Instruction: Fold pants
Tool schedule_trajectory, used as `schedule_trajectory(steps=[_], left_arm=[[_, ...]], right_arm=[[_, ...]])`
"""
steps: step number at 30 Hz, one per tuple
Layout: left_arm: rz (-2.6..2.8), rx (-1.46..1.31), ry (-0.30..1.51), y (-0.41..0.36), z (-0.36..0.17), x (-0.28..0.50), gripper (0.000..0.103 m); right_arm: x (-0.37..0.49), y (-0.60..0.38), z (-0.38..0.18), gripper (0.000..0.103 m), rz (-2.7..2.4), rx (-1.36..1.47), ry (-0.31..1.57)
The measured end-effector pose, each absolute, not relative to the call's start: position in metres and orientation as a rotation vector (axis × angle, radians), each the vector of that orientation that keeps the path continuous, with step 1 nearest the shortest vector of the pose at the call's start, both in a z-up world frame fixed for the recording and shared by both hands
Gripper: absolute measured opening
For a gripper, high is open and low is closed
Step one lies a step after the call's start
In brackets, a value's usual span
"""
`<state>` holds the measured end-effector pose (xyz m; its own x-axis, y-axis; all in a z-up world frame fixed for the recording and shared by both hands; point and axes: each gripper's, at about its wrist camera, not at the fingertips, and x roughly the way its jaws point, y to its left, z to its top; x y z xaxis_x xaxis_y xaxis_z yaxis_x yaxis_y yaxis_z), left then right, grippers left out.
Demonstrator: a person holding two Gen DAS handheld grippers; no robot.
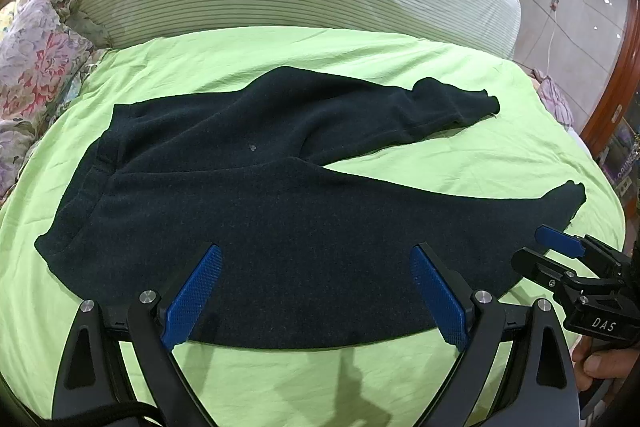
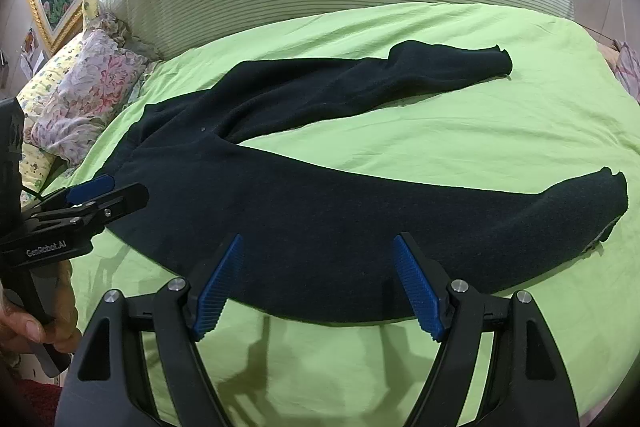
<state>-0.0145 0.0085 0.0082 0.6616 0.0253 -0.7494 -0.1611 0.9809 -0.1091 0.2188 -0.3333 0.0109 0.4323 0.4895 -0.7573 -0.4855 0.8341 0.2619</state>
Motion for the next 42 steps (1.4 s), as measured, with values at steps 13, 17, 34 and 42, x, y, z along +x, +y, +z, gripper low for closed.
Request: schedule_trajectory(steps=[13,17,34,42], left_arm=[[0.103,-0.177,0.848,0.008,0.008,-0.016,0.096],[0.096,-0.172,0.849,0.006,0.008,-0.014,0.096],[0.082,-0.182,0.875,0.004,0.004,-0.009,0.096],[0.068,-0.176,0.891,-0.002,0.001,-0.003,0.096]], right_arm=[[0.215,-0.333,0.013,0.077,0.609,0.012,0.945],[0.215,-0.334,0.014,0.077,0.606,0.017,0.944],[0.223,-0.347,0.016,0.077,0.573,0.043,0.954],[0.226,-0.381,0.020,0.077,0.516,0.110,0.953]])
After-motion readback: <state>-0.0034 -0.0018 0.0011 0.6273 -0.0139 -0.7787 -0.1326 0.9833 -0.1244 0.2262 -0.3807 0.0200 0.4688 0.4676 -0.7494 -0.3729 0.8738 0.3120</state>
